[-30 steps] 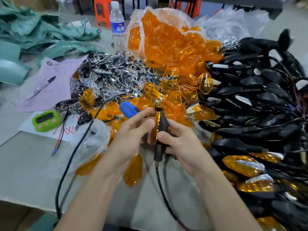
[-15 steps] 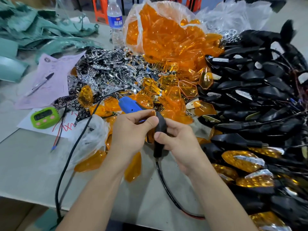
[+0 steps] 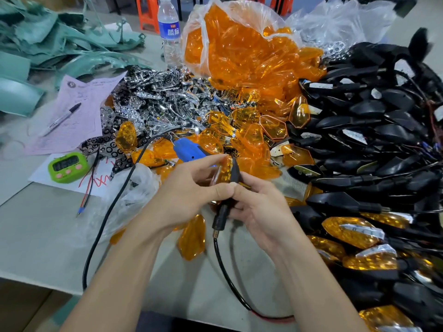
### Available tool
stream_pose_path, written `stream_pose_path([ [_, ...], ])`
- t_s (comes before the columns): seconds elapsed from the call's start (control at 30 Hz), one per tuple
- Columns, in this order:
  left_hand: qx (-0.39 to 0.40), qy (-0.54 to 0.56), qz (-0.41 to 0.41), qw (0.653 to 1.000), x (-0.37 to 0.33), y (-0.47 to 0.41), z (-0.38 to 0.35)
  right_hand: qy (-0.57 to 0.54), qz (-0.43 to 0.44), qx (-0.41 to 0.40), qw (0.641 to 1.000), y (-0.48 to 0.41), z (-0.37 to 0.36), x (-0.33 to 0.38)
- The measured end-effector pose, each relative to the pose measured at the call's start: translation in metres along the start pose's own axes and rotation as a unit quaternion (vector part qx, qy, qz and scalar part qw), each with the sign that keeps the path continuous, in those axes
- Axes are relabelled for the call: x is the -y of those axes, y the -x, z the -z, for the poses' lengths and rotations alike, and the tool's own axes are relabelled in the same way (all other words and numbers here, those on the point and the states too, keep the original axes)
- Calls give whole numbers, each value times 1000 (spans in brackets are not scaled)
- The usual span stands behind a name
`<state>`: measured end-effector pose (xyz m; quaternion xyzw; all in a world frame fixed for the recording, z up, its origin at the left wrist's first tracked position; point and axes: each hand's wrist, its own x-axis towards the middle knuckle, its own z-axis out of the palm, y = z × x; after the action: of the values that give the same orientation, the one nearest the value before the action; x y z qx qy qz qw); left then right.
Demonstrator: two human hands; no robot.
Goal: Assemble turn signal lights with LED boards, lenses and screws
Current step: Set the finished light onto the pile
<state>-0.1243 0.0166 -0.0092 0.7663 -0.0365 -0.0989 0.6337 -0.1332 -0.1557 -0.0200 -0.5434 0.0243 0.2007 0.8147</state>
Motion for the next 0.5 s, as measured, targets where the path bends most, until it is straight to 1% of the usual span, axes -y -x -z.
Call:
stream_pose_path([
  [0.1, 30, -34, -28, 999, 1, 3, 13, 4, -28, 25, 999, 2, 7, 6],
  [0.2, 10, -58, -51, 997, -4, 6, 12, 71, -24, 53, 996, 2, 10, 13],
  [0.23, 1, -69, -57, 996, -6, 6, 10, 101, -15, 49, 994, 1, 9, 14],
  [0.3, -23, -103, -59, 993, -9, 7, 8, 175, 13, 13, 984, 0, 6, 14],
  [0.33, -40, -115, -54, 991, -10, 6, 10, 192, 18, -6, 981, 0, 5, 14],
  [0.37, -54, -116, -49, 991, -11, 6, 13, 180, 13, -18, 983, 0, 6, 13],
  [0.4, -61, -108, -46, 991, -13, 6, 16, 138, -1, -19, 990, 0, 7, 12],
  [0.47, -53, -85, -53, 994, -16, 7, 19, 16, -33, 13, 999, 4, 11, 11],
  [0.5, -47, -67, -58, 995, -18, 8, 19, -40, -44, 38, 997, 6, 12, 11],
])
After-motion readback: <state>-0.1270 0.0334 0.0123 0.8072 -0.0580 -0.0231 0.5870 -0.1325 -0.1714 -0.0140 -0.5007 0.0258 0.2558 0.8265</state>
